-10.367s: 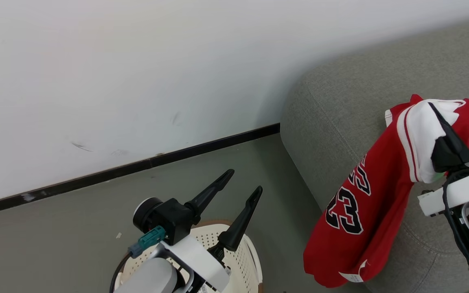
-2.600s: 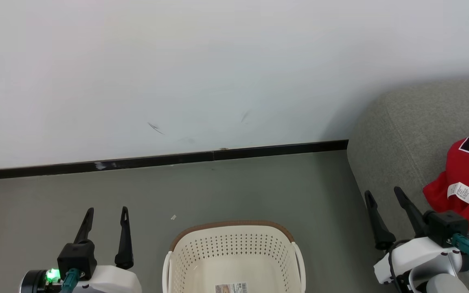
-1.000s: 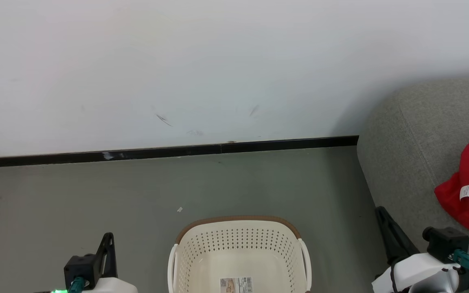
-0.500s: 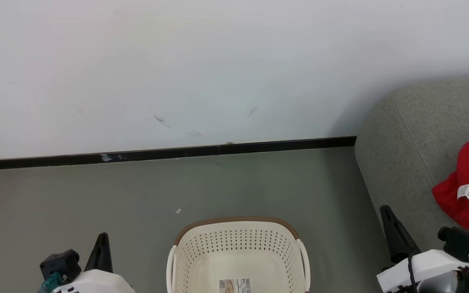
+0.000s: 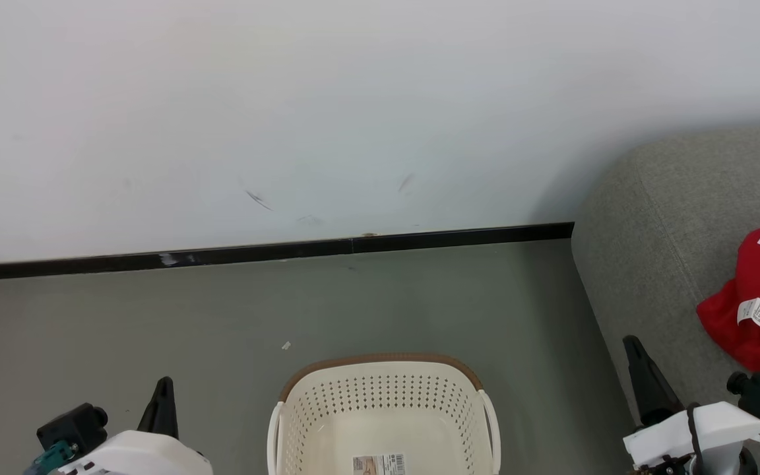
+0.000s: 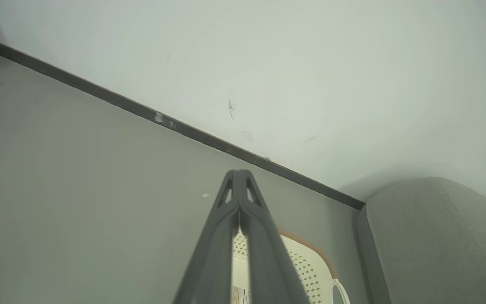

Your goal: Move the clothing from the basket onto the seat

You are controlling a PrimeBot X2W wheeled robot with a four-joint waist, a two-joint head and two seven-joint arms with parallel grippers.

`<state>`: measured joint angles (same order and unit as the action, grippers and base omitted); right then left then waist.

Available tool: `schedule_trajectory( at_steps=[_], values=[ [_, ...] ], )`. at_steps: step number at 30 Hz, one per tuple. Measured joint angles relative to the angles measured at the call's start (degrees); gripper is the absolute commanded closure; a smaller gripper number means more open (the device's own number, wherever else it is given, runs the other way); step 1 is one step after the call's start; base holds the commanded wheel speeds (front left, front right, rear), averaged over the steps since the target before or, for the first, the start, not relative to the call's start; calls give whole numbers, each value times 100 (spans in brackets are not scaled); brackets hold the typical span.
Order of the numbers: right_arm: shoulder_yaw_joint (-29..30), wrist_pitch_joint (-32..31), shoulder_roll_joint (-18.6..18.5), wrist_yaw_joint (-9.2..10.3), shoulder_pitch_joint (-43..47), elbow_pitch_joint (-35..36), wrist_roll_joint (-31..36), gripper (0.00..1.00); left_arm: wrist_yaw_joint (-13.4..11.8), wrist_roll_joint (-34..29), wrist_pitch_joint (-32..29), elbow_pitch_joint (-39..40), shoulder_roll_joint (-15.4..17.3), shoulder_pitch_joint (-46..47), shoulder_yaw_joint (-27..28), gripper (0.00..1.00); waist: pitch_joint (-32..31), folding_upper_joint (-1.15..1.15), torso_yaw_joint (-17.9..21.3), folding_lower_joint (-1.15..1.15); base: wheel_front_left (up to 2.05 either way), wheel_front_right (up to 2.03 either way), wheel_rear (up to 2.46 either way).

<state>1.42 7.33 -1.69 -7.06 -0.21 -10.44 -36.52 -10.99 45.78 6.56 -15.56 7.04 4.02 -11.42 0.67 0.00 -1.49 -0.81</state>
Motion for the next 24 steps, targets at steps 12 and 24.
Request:
schedule_trajectory(
  at_steps=[12, 24],
  values=[
    [73, -207, -56, 0, -4, -89, -1082, 100, 315, 877, -243, 43, -110, -4, 277, 100, -63, 0, 29, -18, 0, 0, 0],
    [125, -432, -92, -1, -25, -166, -2135, 100, 621, 1703, -445, 57, -174, -5, 559, 100, -53, 0, 56, 37, 0, 0, 0]
  ],
)
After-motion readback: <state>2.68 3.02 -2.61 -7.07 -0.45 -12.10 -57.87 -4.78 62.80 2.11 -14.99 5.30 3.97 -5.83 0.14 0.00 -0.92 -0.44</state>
